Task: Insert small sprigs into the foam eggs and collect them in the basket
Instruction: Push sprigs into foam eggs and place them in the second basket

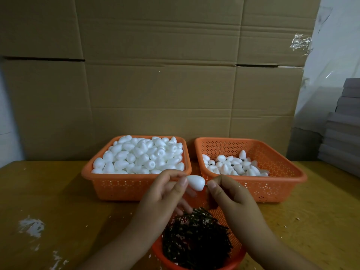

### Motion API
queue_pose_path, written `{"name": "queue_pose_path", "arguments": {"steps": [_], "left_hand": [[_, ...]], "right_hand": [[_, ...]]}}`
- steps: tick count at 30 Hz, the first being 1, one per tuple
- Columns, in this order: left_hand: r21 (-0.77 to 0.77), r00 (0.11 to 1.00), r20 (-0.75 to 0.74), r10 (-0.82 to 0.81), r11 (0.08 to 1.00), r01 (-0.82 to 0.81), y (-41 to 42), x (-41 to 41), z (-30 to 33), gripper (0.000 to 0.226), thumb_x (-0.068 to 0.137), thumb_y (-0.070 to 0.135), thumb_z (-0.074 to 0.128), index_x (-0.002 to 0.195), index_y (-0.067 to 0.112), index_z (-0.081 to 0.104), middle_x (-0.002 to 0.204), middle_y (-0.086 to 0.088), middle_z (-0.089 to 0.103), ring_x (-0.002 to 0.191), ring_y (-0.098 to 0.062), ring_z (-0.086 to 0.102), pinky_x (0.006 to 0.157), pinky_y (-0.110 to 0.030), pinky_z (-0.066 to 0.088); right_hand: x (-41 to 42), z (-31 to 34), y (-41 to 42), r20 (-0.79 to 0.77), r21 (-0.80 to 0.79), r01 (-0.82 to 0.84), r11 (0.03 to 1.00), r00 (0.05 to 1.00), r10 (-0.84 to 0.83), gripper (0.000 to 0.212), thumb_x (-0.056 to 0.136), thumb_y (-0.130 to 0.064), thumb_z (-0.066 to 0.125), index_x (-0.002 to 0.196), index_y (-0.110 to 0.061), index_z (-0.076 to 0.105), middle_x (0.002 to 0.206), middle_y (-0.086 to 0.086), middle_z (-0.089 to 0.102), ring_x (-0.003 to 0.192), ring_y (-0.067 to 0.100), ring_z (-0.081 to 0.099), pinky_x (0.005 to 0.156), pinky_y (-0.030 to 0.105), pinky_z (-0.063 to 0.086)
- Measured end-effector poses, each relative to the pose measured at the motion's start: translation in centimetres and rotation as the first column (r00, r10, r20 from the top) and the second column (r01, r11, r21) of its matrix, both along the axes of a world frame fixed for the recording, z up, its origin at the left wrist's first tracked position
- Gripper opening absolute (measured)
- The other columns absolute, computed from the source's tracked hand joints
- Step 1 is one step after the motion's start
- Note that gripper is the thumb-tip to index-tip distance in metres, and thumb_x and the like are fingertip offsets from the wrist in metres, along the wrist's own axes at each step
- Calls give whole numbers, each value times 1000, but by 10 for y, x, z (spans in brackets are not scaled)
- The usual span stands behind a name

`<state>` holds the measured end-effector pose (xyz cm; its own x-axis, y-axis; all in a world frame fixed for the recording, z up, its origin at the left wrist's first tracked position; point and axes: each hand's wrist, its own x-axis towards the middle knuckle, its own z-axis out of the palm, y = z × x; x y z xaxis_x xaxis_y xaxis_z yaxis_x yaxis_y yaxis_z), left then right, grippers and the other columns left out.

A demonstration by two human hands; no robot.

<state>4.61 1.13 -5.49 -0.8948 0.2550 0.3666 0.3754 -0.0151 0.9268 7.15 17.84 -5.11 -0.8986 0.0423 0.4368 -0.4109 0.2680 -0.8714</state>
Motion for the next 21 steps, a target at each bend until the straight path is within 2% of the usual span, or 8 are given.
{"name": "queue_pose_path", "arguments": {"steps": [3, 5, 8, 12, 15, 18, 21], "left_hand": [[-39, 1000, 12, -10, 999, 10, -1, 2, 1, 36, 83, 44, 60, 112, 23, 58, 94, 3, 75, 68, -16, 69, 61, -22, 52], [-57, 1000, 20, -18, 998, 19, -2, 3, 1, 32, 88, 39, 66, 116, 25, 58, 98, 5, 74, 71, -15, 70, 64, -20, 52], [-75, 999, 29, -40, 996, 42, -3, 4, 1, 31, 89, 20, 70, 116, 28, 58, 102, 6, 73, 77, -14, 69, 69, -20, 53], [-132, 998, -22, -58, 990, 55, -4, 4, 0, 36, 75, 25, 73, 107, 36, 62, 107, 9, 71, 87, -22, 68, 85, -38, 56], [-143, 997, -43, -70, 988, 63, -3, 4, -1, 26, 76, 27, 72, 97, 39, 65, 103, 7, 71, 91, -21, 68, 84, -41, 55], [-139, 997, -43, -66, 989, 60, -4, 4, -1, 20, 81, 32, 76, 97, 38, 66, 96, 7, 73, 82, -13, 70, 75, -28, 56], [-91, 998, -23, -54, 995, 51, -3, 4, 0, 28, 78, 35, 69, 104, 25, 67, 92, 1, 74, 74, -12, 68, 66, -18, 51]], "right_hand": [[3, 4, -2, -4, 7, -3, 1000, 1000, 3, 37, 91, -32, 53, 74, 0, 56, 66, 24, 51, 63, 18, 48, 61, 33, 39], [5, 7, -3, -8, 23, 3, 1000, 1000, -2, 44, 84, -42, 50, 72, 0, 56, 65, 24, 51, 62, 19, 48, 60, 38, 40], [5, 7, -3, -12, 23, 1, 1000, 1000, -1, 50, 81, -45, 49, 71, 4, 54, 64, 26, 50, 60, 22, 48, 61, 43, 40], [3, 5, -1, -20, 33, -1, 999, 1000, 2, 52, 83, -46, 48, 66, 2, 55, 58, 20, 54, 56, 24, 51, 59, 39, 42], [2, 5, -1, -5, 26, -31, 999, 1000, 31, 52, 83, -46, 48, 62, 2, 55, 55, 18, 55, 52, 20, 52, 56, 34, 43], [2, 4, -1, 5, 0, -43, 999, 999, 43, 47, 86, -43, 50, 64, -2, 58, 57, 16, 58, 54, 19, 55, 59, 36, 44], [1, 3, 0, 4, -103, -66, 992, 998, 67, 22, 93, -19, 55, 77, -5, 62, 66, 8, 61, 59, 15, 57, 60, 27, 46]]}}
